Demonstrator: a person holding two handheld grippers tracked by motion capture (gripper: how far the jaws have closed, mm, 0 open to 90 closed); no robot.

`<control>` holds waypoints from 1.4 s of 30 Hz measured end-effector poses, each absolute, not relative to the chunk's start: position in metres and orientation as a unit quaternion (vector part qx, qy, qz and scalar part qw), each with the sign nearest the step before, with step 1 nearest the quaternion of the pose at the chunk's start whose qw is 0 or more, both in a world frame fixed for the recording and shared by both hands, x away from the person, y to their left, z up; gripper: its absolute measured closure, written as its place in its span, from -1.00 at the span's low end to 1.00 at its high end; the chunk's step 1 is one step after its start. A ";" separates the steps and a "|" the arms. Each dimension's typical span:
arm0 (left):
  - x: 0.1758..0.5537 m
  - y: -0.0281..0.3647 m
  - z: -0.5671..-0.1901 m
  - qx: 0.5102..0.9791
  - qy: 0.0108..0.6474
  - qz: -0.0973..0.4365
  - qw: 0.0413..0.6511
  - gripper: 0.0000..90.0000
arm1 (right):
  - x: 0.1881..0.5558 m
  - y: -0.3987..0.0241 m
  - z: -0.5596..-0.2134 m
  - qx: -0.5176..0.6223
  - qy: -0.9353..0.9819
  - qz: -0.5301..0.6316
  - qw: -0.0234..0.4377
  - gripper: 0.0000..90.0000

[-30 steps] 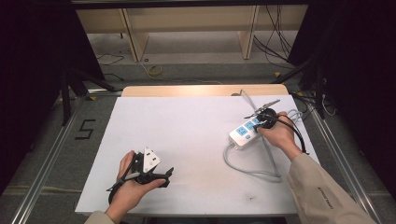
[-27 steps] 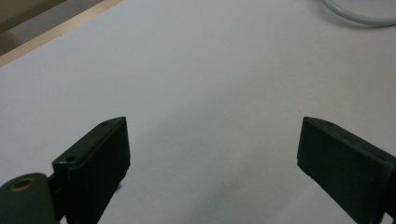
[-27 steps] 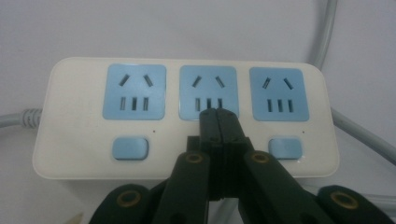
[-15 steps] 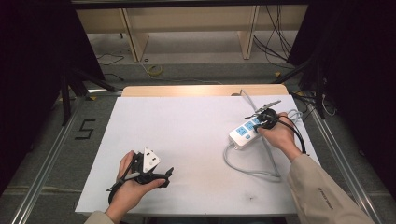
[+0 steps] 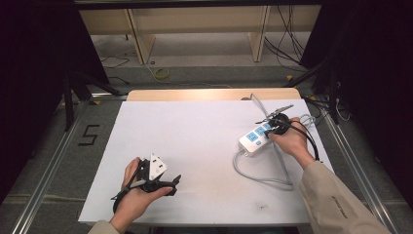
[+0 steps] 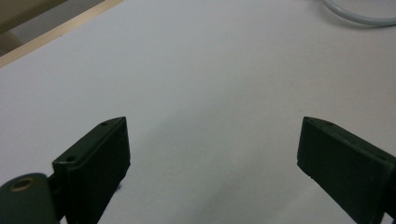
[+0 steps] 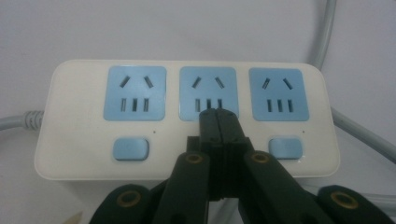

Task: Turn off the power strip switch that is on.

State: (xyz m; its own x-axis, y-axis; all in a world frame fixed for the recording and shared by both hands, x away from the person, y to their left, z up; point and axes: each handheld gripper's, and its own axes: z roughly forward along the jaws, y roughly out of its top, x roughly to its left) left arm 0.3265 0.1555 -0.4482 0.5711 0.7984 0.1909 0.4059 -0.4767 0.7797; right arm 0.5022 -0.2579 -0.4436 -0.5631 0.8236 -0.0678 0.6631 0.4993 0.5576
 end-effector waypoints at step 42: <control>0.326 0.156 -0.449 0.812 0.374 0.278 0.351 -0.80 | 0.477 -0.275 -0.428 0.423 0.836 0.298 0.183 0.65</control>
